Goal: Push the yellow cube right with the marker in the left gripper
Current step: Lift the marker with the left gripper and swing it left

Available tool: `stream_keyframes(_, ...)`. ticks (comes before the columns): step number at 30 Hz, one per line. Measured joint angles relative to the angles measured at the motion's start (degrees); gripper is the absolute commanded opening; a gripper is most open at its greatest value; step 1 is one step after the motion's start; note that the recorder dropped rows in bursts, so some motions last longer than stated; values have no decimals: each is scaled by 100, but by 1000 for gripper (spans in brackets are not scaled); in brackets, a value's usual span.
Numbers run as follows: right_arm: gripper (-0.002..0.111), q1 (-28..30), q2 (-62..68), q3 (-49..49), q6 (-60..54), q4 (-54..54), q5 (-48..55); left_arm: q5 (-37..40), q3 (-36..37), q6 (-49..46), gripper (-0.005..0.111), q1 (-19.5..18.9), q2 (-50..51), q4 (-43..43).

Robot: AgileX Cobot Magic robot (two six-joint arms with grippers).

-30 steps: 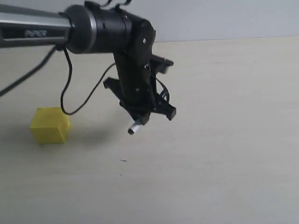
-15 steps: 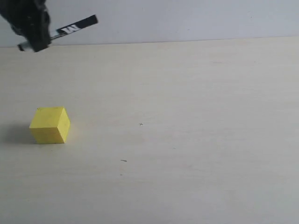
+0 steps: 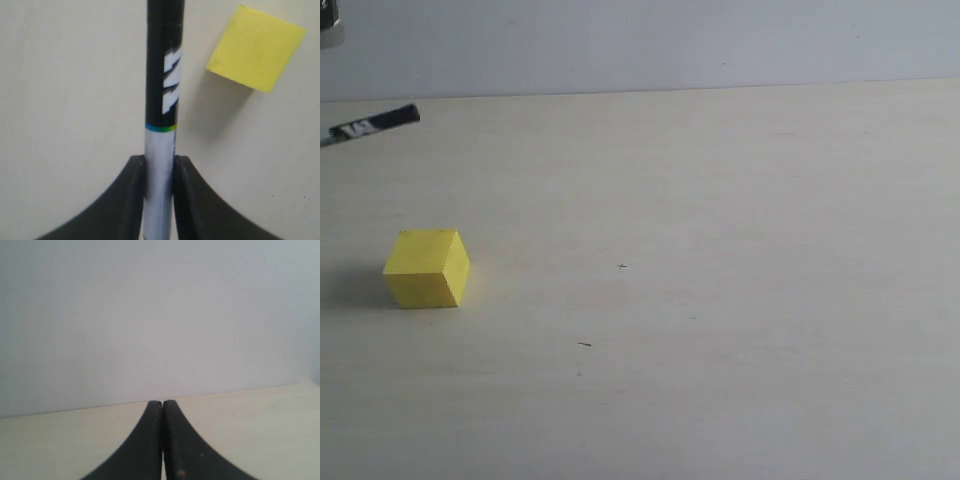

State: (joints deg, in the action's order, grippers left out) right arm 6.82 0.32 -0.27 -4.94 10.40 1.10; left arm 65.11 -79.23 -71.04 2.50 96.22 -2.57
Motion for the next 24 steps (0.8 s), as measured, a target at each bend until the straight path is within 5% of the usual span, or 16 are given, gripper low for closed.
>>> stream_keyframes(8, 0, 0, 0, 0, 0, 0, 0, -995, 773, -990, 0, -949, 274, 448)
stream_keyframes(18, 0, 0, 0, 0, 0, 0, 0, -1032, 1063, -1693, 0, -1566, 1020, 459)
stream_keyframes(24, 0, 0, 0, 0, 0, 0, 0, -1641, 1086, -1848, 0, -1591, 1088, 428)
